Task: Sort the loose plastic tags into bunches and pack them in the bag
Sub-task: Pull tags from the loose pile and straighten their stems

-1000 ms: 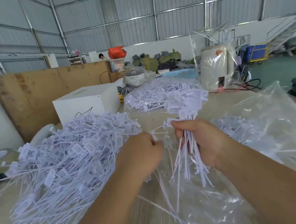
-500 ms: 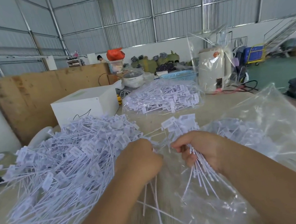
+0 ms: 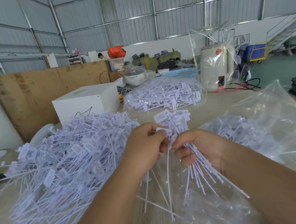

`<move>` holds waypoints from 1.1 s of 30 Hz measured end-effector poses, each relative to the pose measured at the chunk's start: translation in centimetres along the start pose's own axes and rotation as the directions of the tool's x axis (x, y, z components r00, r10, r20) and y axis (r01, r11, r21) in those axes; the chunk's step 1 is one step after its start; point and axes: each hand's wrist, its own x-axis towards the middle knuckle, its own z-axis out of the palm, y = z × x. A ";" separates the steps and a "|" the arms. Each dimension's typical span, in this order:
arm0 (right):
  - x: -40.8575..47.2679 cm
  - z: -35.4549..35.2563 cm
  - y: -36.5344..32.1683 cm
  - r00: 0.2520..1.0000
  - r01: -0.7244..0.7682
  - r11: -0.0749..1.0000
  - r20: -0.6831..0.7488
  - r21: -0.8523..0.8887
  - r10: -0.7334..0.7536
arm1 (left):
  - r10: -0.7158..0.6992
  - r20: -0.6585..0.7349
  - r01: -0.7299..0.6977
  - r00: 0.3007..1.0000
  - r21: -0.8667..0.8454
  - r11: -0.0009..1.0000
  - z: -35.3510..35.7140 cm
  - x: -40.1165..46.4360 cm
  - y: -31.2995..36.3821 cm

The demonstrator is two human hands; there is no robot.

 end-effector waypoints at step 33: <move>-0.4 0.0 0.4 0.999 -0.044 0.999 -0.023 -0.028 0.043 | -0.100 -0.181 0.039 0.978 -0.312 0.949 -0.2 0.7 -0.7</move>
